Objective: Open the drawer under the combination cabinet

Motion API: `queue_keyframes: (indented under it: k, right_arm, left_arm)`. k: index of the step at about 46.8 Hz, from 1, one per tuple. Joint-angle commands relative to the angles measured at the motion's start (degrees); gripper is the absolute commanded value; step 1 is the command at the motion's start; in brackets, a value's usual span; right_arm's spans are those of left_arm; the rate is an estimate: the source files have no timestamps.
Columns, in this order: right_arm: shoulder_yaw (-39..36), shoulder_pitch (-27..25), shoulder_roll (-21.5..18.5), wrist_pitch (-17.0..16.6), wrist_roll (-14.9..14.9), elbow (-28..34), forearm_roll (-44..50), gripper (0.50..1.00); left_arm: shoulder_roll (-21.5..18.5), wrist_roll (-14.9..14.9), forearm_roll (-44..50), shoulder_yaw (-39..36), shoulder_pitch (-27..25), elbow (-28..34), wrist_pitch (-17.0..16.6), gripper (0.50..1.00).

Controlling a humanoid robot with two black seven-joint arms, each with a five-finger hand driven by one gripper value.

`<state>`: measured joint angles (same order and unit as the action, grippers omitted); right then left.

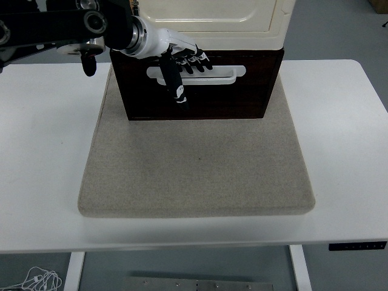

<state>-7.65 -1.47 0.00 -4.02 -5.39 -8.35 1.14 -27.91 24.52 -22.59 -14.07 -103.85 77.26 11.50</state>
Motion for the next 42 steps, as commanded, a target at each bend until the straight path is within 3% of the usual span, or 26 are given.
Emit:
queue_keyframes:
  k: [1,42]
  right_arm:
    - [0.0,-0.02,0.0,-0.02,0.03,0.0,0.0,0.926]
    - [0.0,-0.02,0.0,-0.02,0.03,0.0,0.0,0.926]
  left_arm:
    - [-0.04,0.09,-0.08,-0.08,0.05,0.0,0.19,1.0]
    - [0.93,0.09,-0.26,-0.61,0.75,-0.09,1.77,1.0]
